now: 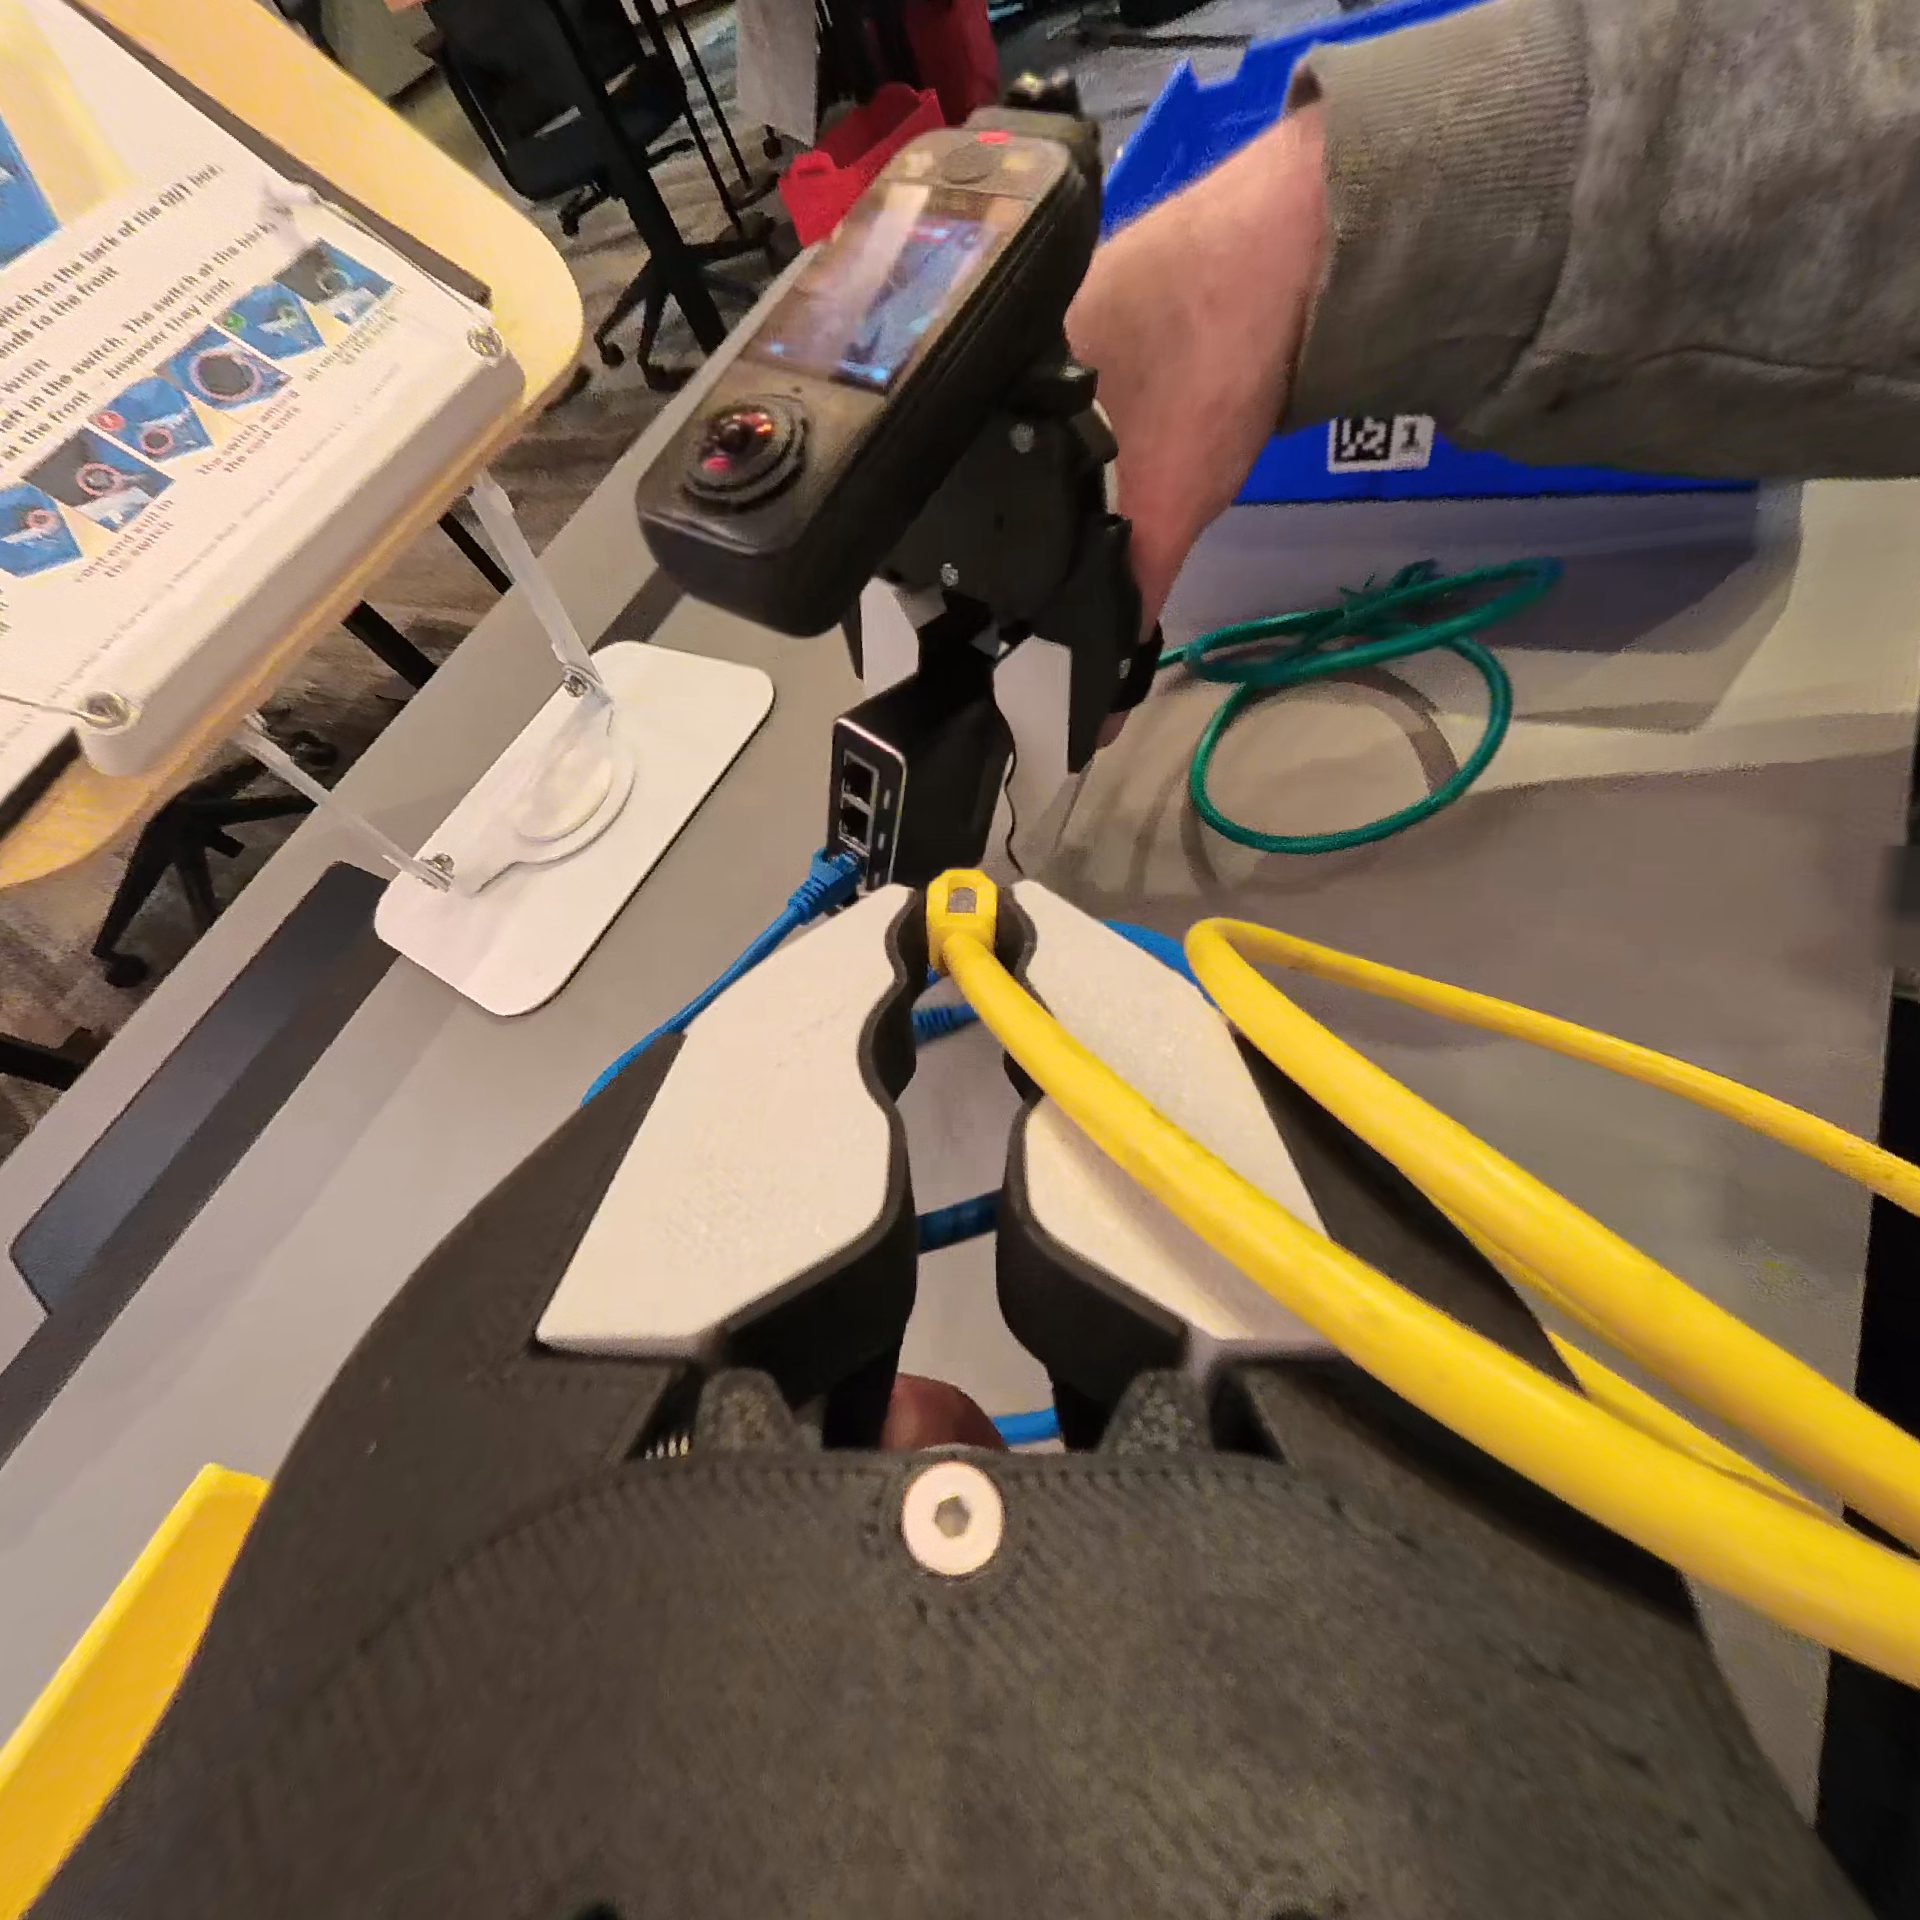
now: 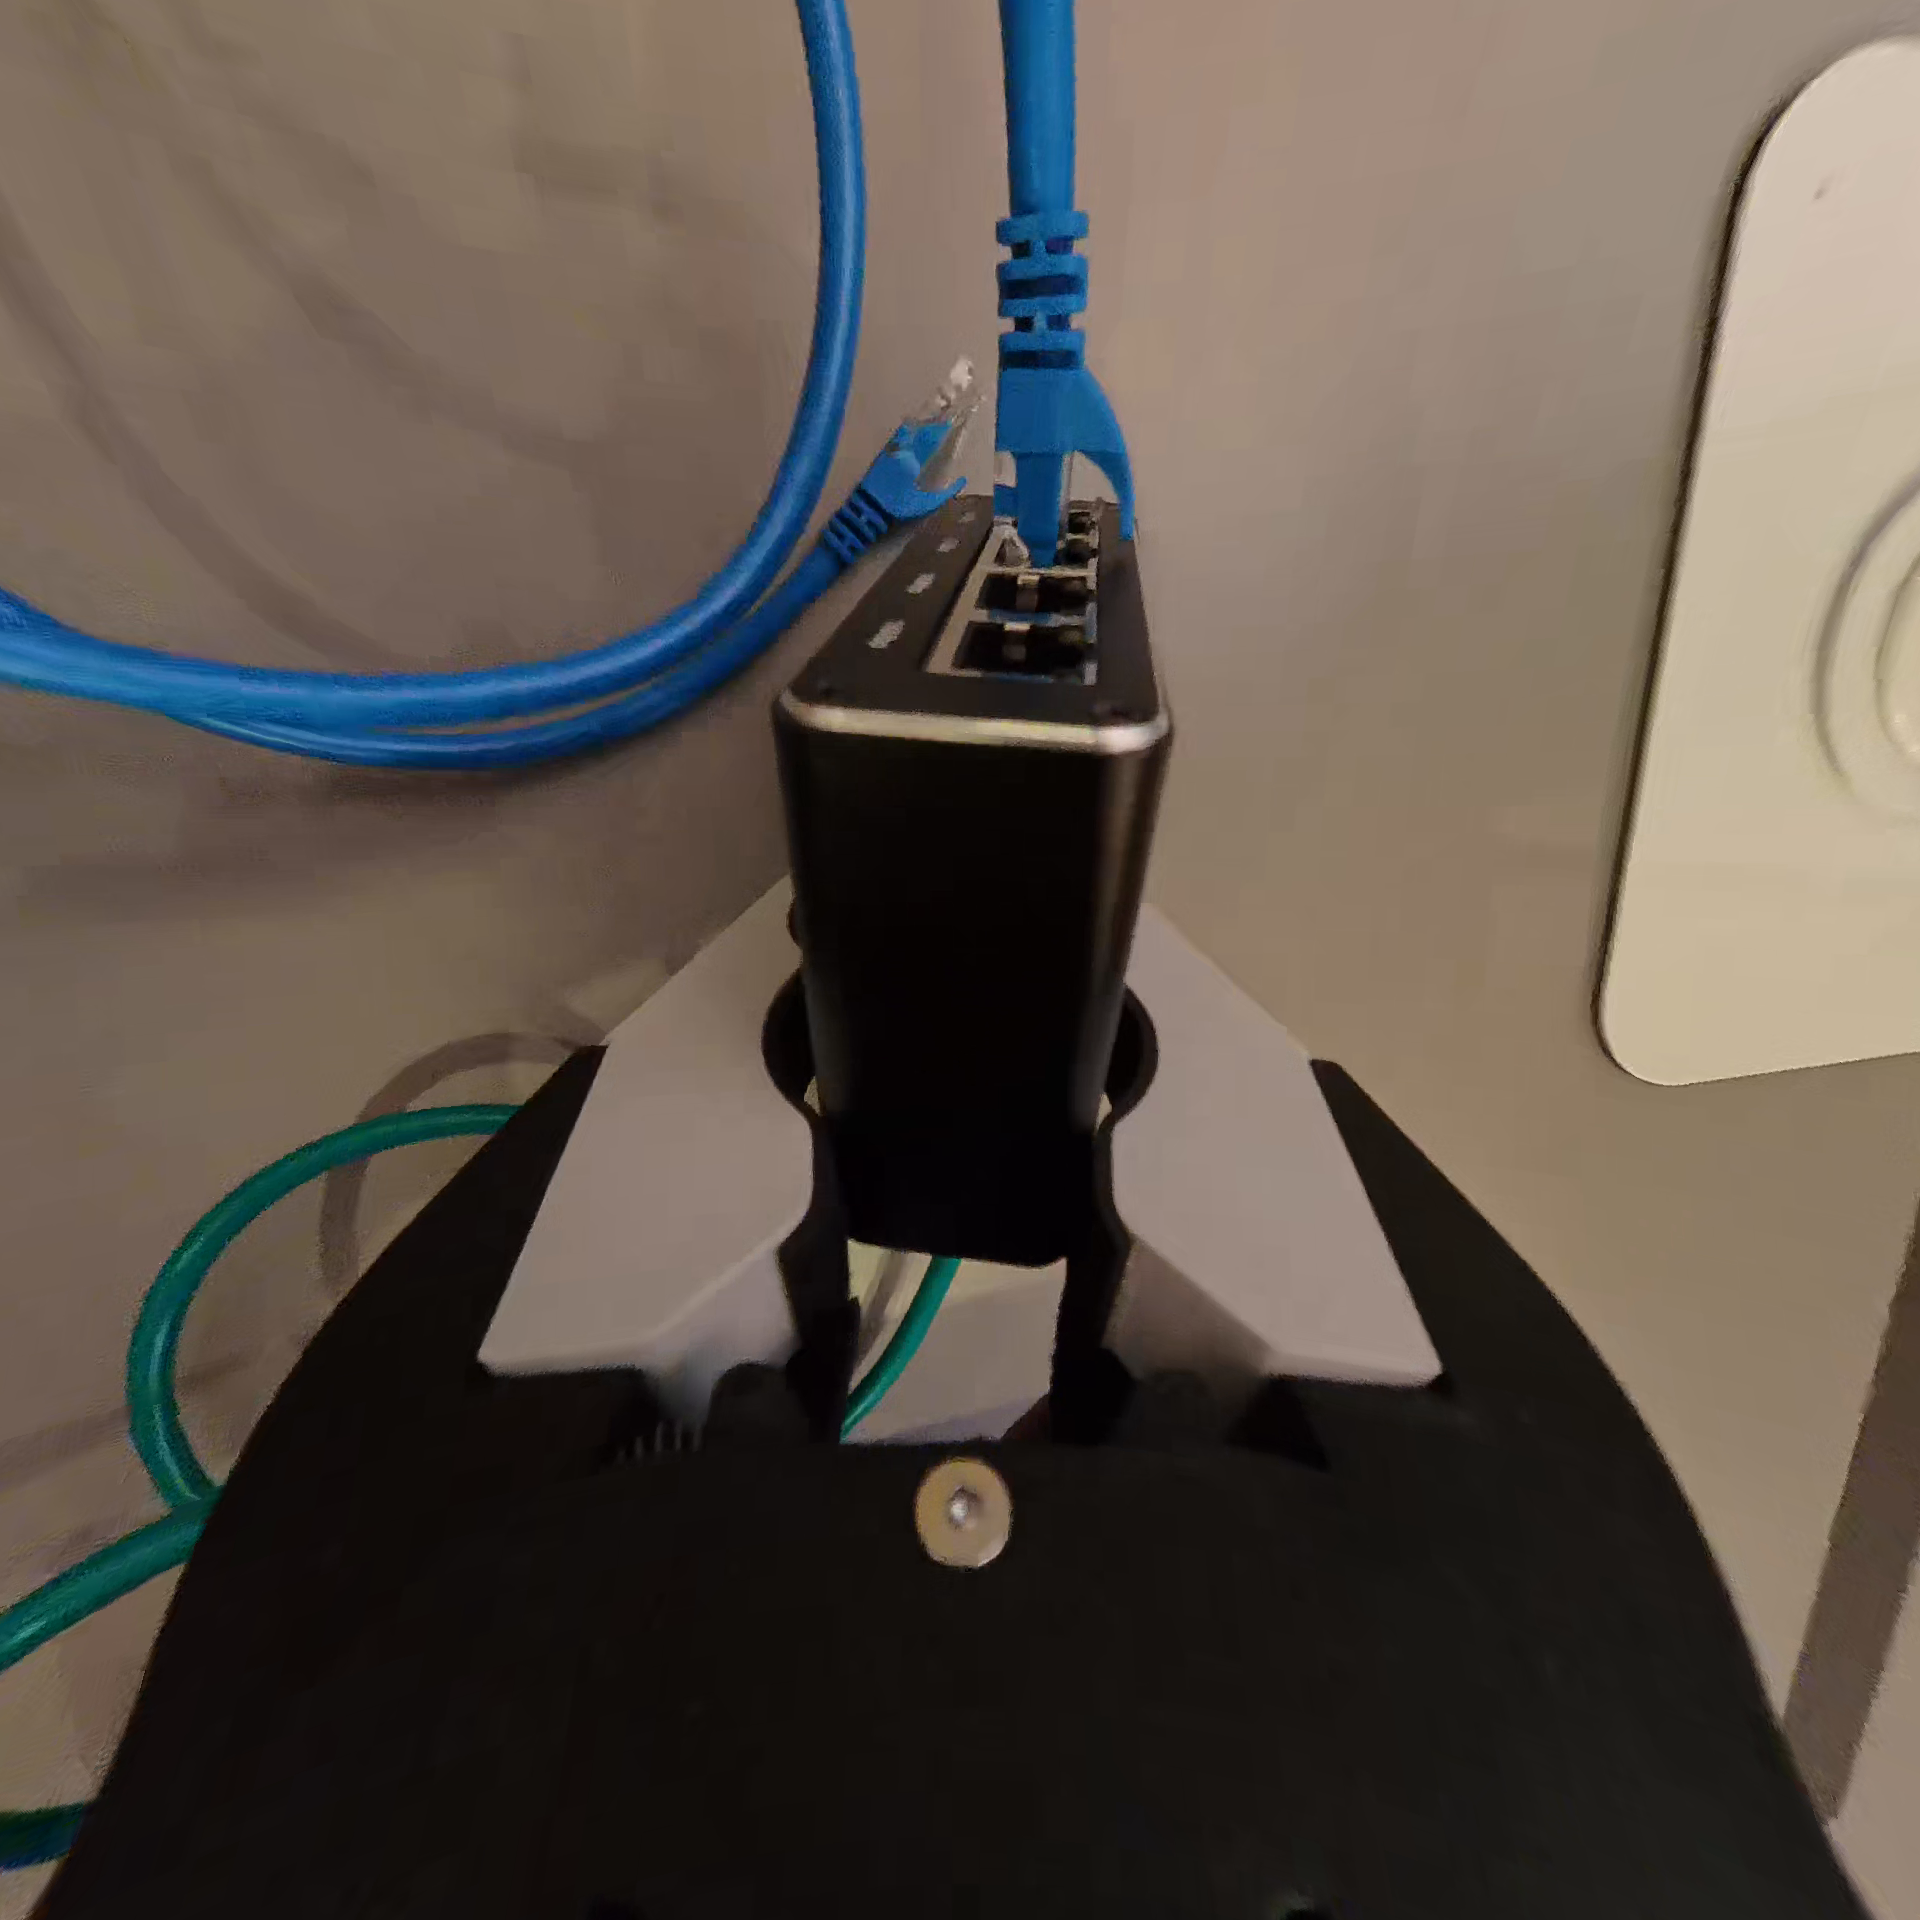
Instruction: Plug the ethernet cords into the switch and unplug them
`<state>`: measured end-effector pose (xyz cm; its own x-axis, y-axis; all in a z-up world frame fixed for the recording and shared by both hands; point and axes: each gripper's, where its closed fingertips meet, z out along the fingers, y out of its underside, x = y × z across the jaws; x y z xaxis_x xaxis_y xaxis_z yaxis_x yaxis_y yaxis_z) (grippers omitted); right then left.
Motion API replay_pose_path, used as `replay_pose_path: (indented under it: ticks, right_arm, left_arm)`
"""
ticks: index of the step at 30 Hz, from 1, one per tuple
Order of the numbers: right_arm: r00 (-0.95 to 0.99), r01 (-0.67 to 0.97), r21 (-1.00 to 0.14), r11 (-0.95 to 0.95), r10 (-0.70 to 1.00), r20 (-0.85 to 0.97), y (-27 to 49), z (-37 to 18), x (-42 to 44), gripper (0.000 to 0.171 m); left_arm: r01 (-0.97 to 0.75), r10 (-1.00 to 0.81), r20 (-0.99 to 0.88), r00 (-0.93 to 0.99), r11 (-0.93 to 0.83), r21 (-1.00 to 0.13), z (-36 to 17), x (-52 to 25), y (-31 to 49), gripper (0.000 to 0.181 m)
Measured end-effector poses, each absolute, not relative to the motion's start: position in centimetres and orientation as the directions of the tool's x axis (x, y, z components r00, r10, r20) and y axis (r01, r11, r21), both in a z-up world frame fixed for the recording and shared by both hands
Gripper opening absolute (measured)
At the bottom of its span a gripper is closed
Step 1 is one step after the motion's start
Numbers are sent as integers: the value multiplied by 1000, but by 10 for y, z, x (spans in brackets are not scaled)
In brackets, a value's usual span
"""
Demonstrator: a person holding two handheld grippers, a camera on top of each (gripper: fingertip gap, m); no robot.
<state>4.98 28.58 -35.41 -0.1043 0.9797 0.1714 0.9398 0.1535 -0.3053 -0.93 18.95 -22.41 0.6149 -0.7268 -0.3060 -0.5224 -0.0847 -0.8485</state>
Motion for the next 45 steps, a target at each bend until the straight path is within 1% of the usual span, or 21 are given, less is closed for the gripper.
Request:
replay_pose_path:
  ticks: [6,10,12,14,18,21,23,25,28,32,39,45]
  right_arm:
    - [-112,925,-315,213,944,309,279,-334,53,46]
    - [-116,907,-324,270,898,424,277,-326,47,46]
    - [-87,891,-346,294,859,505,282,-316,42,46]
    - [-98,882,-340,325,833,544,281,-312,41,45]
    - [-71,855,-355,378,764,642,281,-298,35,43]
    - [-34,817,-392,423,714,699,279,-286,25,42]
    - [-35,819,-381,430,699,714,279,-285,24,42]
    - [-22,811,-385,441,680,733,281,-283,23,41]
    - [2,801,-378,465,629,777,284,-274,22,41]
    - [27,774,-358,523,538,843,283,-257,17,39]
    - [36,737,-330,590,453,891,276,-245,11,38]
    - [55,713,-349,609,447,893,271,-241,8,36]
  left_arm:
    - [-448,-722,-304,621,-9,-894,-190,7,185,12]
    - [-351,-724,-226,652,-23,-936,-168,4,185,12]
    - [-351,-711,-219,668,-42,-936,-169,-3,187,12]
    - [-344,-709,-191,679,-77,-936,-174,-9,190,12]
    - [-277,-716,-114,689,-115,-954,-178,-15,193,12]
    - [-234,-735,-70,674,-123,-964,-183,-10,193,12]
    - [-203,-751,-44,659,-122,-972,-184,-6,191,12]
    - [-192,-740,-13,672,-158,-969,-188,-7,193,12]
    - [-221,-730,-32,682,-164,-961,-192,-7,195,12]
    - [-279,-664,-69,745,-216,-936,-207,-17,206,12]
    - [-182,-678,13,735,-216,-959,-204,-8,207,12]
    - [-82,-675,100,731,-233,-969,-204,-9,210,12]
